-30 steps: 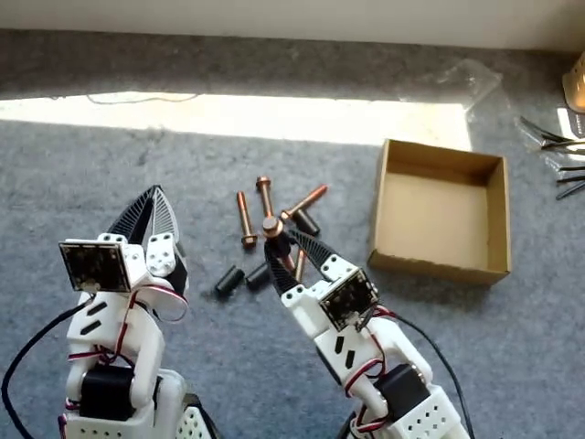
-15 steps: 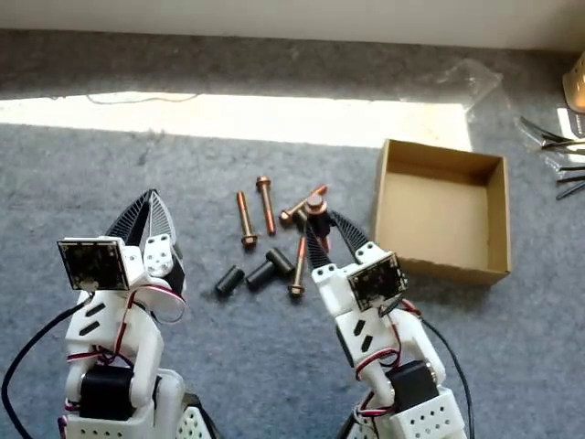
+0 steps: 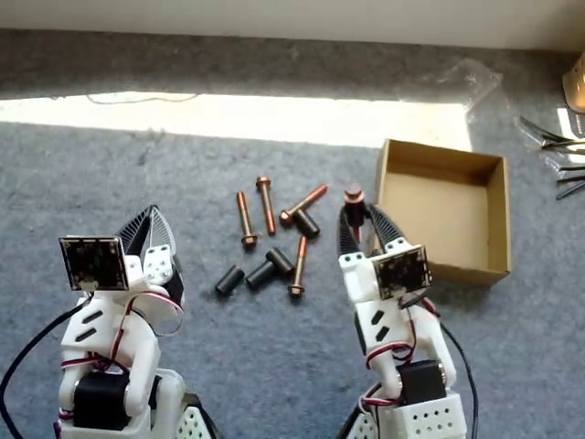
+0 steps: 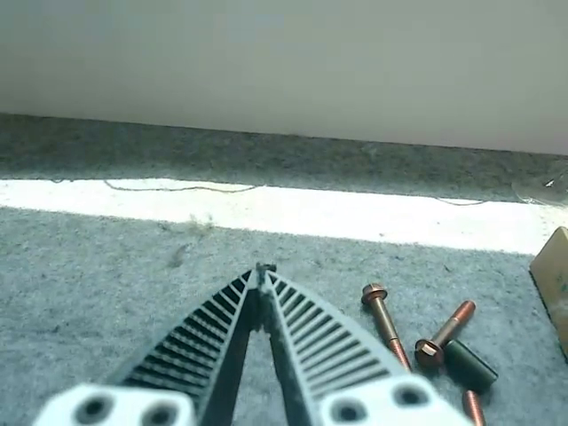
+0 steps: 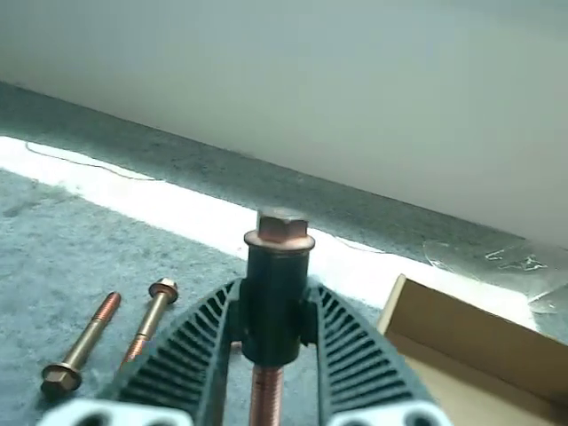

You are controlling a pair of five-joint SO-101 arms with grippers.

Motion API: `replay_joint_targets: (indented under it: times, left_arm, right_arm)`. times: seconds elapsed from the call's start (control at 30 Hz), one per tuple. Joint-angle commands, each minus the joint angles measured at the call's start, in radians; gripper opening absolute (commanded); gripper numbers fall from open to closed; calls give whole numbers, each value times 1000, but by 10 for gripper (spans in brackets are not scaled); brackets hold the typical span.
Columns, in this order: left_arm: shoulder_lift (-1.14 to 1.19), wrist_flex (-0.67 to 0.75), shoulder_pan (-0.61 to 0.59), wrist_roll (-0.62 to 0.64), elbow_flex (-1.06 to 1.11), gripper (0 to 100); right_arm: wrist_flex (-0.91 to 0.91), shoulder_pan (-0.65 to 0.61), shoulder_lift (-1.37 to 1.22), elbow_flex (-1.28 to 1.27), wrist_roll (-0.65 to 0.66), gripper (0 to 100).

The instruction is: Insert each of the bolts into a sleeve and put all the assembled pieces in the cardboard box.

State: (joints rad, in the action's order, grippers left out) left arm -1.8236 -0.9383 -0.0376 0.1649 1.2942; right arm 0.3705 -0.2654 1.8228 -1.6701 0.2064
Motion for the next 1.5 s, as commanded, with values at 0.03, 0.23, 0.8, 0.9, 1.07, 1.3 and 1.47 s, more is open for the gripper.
replay_joint_targets:
  times: [0.03,0.23,0.8,0.9,1.07,1.3,1.47]
  left_arm:
    - [-7,14,-2,-2,7,10]
    - [-7,173,-2,-2,128,10]
    - [-7,299,-2,-2,223,10]
    - [-5,299,-2,-2,223,10]
    - [-5,299,-2,-2,225,10]
    - [-5,302,-2,-2,249,10]
    - [-5,302,-2,-2,249,10]
  right_arm:
    - [-5,97,13,35,11,5]
    - [8,246,10,104,11,5]
    - [263,271,7,383,12,5]
    - [286,271,-24,429,12,5]
    - [286,269,-208,532,12,5]
    - [285,269,-476,696,12,5]
    - [285,271,-648,792,12,5]
